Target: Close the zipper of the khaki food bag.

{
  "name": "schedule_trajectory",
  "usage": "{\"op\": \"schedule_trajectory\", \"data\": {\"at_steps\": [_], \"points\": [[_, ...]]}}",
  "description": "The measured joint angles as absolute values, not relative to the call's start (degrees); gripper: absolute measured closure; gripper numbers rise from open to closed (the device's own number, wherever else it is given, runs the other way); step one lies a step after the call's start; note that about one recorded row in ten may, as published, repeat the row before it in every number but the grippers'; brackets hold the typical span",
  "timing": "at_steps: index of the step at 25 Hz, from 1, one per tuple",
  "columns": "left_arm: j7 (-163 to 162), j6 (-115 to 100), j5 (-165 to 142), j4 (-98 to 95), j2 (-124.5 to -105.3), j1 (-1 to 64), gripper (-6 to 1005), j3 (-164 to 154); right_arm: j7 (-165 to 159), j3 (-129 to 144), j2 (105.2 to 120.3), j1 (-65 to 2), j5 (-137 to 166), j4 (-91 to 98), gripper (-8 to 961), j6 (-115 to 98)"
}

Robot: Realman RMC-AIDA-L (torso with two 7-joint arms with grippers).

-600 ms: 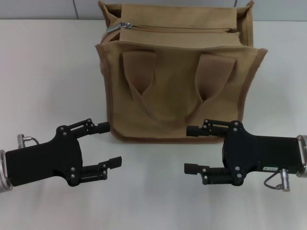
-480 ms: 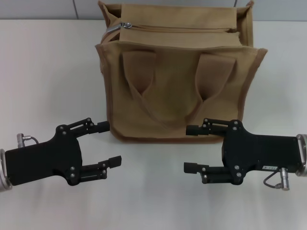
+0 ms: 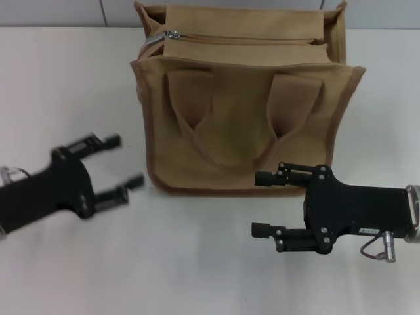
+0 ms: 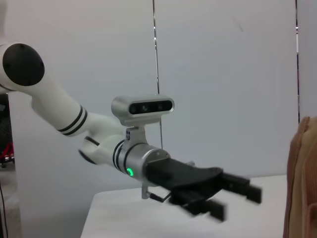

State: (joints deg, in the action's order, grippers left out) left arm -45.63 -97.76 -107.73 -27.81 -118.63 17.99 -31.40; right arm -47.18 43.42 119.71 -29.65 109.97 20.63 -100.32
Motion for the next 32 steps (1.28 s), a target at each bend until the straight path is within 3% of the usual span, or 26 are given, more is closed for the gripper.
{"op": "schedule_trajectory", "data": {"at_steps": [9,15,16,23,32], "points": [[-39.17,-89.76,-102.03,-22.51,-118.66,17.63,219,-23.71,-47.18,43.42,119.72,-29.54,109.23,18.3,206,-99.55],[-34.8,-81.89,-100.21,-18.51,-118.77,21.65,224,-23.11,-47.18,43.42,119.71,-28.57,108.83,17.84,206,-99.82],[-33.23,-79.43,-98.93,-14.99,-118.87,25.77,225,-22.9,-47.19,43.42,119.71,-28.4,108.73,17.84,206,-99.99],[-28.93,-79.81,-96.6,-11.59,-119.01,30.25,231,-22.71,-47.19,43.41,119.7,-27.48,108.62,17.42,207,-101.07],[-28.98,-90.95,-89.8,-10.33,-118.96,28.85,239,-22.67,-47.19,43.42,119.63,-27.05,108.62,16.09,207,-101.23]]}}
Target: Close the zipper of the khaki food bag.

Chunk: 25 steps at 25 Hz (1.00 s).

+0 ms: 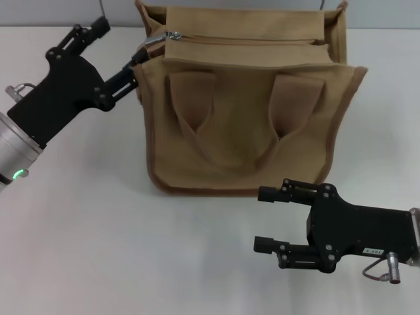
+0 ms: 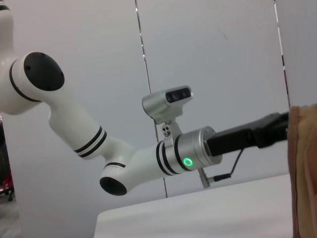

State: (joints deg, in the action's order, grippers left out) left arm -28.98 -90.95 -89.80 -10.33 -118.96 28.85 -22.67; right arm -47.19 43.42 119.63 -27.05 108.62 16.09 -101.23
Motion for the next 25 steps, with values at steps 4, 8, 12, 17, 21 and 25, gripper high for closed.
{"op": "schedule_trajectory", "data": {"at_steps": [4,8,12,17,21,25], "points": [[-28.8,-90.57,-89.71,-9.89,-119.01,28.9,242,-23.19,-47.19,43.42,119.62,-26.8,108.62,16.03,207,-101.41],[-28.77,-90.0,-89.96,-9.81,-118.98,28.8,246,-23.7,-47.19,43.41,119.61,-26.76,108.62,16.03,208,-101.48],[-28.74,-89.85,-90.61,-10.98,-118.7,27.72,249,-24.41,-47.19,43.41,119.61,-26.7,108.62,16.05,208,-101.36],[-29.12,-88.93,-94.96,-15.1,-118.57,26.22,254,-28.15,-47.19,43.42,119.62,-26.71,108.63,16.08,208,-100.99],[-28.46,-85.73,-94.91,-14.57,-119.08,27.74,257,-29.87,-47.19,43.5,119.62,-27.12,108.63,15.89,208,-100.97],[-26.75,-83.24,-92.68,-11.8,-119.17,29.97,260,-28.34,-47.19,43.48,119.63,-27.31,108.63,15.41,208,-101.78]]}}
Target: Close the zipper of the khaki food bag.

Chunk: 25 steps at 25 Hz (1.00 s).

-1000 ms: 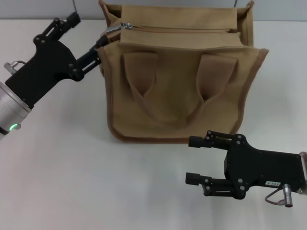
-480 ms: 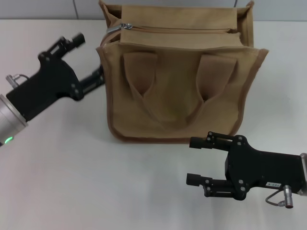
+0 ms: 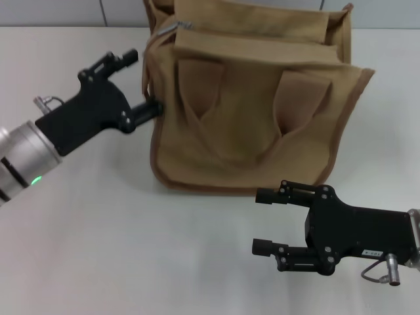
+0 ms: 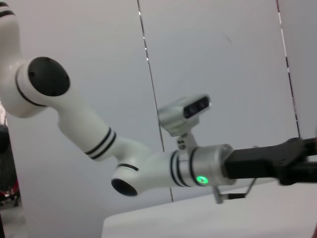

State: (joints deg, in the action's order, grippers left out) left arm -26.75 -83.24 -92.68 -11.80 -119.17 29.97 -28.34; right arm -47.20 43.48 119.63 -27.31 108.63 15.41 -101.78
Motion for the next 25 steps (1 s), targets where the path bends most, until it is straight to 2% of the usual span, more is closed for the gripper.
{"op": "schedule_trajectory", "data": {"at_steps": [17,25], "points": [[-24.06,-80.88,-85.1,-8.07,-119.14,31.21,275,-26.22,-44.89,42.79,119.71,-26.99,108.63,13.24,209,-102.12],[-15.51,-80.73,-83.46,-0.42,-119.19,33.12,282,-17.82,-44.85,42.7,119.71,-27.96,108.58,12.62,209,-102.01]]}}
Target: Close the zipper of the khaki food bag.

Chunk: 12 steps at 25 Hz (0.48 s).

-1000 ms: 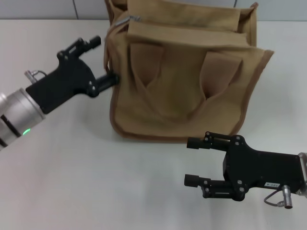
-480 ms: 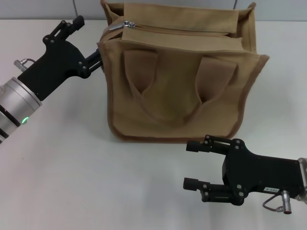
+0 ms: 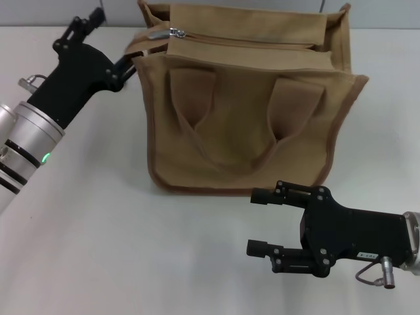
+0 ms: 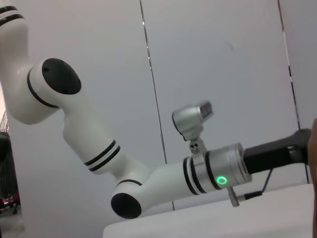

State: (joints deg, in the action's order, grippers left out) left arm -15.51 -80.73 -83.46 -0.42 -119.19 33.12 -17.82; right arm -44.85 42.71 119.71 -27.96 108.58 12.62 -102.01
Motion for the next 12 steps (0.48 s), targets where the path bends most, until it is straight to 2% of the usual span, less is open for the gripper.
{"op": "schedule_trajectory", "data": {"at_steps": [12], "points": [[-15.81,-84.94,-83.95,1.64,-119.14,32.32,293,-17.22,-44.82,41.47,119.71,-27.65,108.54,12.57,210,-101.7]]}}
